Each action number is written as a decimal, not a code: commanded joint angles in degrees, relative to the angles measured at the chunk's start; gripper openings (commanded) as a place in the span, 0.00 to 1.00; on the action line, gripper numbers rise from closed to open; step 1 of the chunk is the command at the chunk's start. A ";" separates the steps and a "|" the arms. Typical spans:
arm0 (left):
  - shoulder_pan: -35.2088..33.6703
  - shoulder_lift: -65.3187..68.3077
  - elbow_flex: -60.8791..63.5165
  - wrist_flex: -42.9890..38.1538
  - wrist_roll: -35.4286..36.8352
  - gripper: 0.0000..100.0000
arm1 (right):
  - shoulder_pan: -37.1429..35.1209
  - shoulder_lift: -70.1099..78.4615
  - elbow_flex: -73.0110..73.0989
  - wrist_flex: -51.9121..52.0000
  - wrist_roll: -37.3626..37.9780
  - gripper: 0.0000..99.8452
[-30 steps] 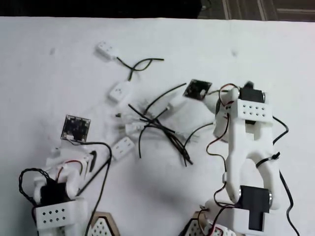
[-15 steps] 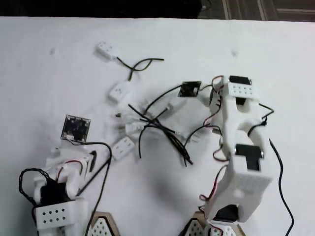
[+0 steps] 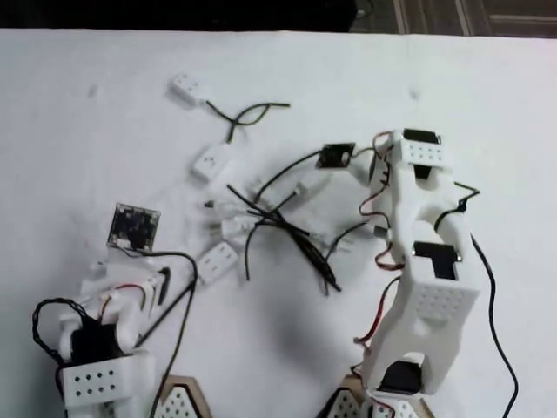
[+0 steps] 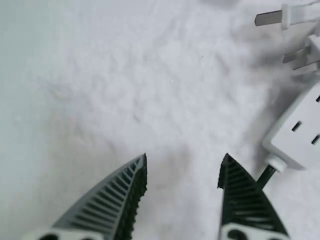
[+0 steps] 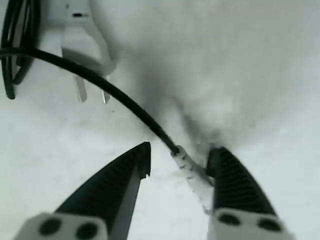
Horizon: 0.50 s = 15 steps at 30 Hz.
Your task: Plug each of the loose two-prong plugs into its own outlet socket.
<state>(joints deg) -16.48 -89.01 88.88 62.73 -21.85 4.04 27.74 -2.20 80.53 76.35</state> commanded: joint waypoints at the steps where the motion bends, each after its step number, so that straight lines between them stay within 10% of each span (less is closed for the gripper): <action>1: -0.31 -0.57 -0.26 -1.41 -0.62 0.23 | 0.92 -0.92 -0.62 1.80 -6.51 0.02; 15: -0.31 -0.57 -0.26 -1.41 -0.62 0.23 | 0.48 -12.18 -0.26 5.93 -34.90 0.02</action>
<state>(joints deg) -16.48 -89.01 88.88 62.73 -21.85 4.04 21.41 -1.93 85.80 48.22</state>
